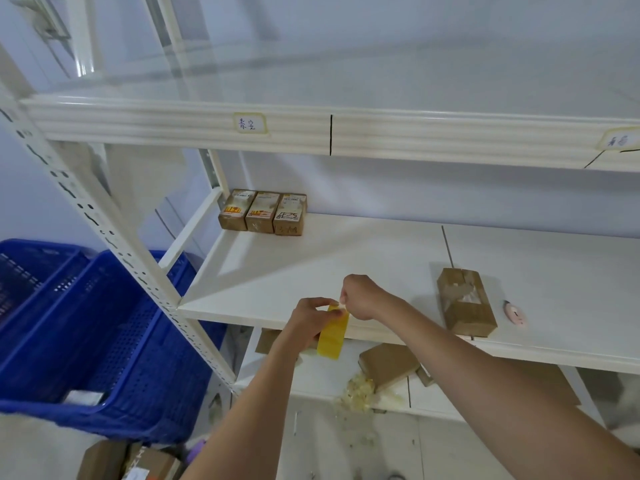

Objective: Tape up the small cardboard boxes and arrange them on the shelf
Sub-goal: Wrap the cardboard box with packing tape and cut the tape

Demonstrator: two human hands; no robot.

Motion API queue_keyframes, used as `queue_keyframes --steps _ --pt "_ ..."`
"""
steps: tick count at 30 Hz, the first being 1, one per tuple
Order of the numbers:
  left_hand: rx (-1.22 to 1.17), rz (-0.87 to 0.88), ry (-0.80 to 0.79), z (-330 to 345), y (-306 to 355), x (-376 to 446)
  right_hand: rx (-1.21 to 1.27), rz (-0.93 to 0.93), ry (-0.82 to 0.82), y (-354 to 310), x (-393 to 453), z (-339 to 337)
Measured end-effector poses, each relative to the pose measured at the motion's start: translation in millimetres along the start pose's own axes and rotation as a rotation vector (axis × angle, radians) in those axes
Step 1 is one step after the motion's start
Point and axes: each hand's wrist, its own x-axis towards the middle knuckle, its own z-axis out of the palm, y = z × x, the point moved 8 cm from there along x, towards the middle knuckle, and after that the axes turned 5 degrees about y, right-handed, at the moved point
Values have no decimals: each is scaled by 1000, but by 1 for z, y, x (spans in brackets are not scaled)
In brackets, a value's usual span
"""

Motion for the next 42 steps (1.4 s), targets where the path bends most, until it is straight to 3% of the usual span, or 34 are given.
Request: queue_keyframes --steps 5,10,12,35,39,42 --pt "-76 55 -28 3 4 0 77 -5 53 2 1 -11" --pt "-208 69 -259 7 -1 -6 165 -50 47 2 2 -28" --pt "-206 70 -276 8 -4 -5 163 -64 57 0 1 -28" --pt "-14 -278 73 13 -85 0 167 25 -10 20 0 28" --pt "113 -203 221 1 -87 6 203 63 24 29 6 40" --pt "104 -178 203 6 -86 9 230 92 49 33 15 41"
